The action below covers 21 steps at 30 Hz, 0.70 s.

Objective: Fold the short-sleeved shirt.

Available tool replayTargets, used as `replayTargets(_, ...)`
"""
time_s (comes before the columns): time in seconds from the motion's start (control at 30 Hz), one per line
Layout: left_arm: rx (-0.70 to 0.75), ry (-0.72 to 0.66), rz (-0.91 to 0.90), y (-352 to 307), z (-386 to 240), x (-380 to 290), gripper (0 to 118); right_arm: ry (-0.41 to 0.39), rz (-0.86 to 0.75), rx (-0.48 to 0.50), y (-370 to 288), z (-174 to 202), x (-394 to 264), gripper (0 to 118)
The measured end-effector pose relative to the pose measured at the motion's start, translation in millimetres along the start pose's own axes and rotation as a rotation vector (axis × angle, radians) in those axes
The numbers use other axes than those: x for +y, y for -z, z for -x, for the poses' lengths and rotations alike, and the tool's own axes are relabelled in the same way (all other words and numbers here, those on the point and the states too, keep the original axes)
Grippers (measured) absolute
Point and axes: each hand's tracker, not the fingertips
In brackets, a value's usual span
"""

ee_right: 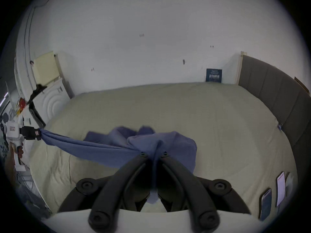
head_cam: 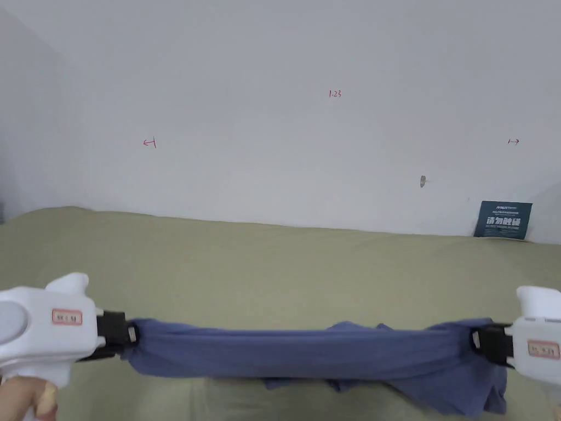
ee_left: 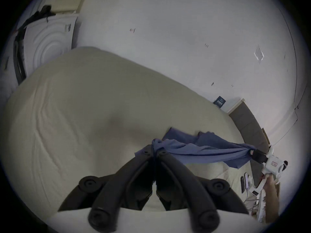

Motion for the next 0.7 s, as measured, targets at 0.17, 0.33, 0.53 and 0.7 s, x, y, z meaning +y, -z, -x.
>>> replayTargets(0.17,0.066,-0.045,0.123,-0.9,25.9,-51.7,2,0.031,0.149,-0.011,4.3,-13.3,-60.0,6)
replayTargets(0.33,0.116,-0.061,0.266,5.4,42.4,-96.1,2,0.145,0.285,-0.067,2.3,-15.0,-100.1,6)
replayTargets(0.53,0.165,-0.049,0.222,26.0,77.1,-92.9,105,0.069,0.226,-0.068,-16.5,-2.6,-96.0,70)
replayTargets(0.7,0.083,0.086,-0.079,-16.4,54.9,-72.8,110,-0.031,-0.057,-0.060,-65.2,9.1,-64.6,90)
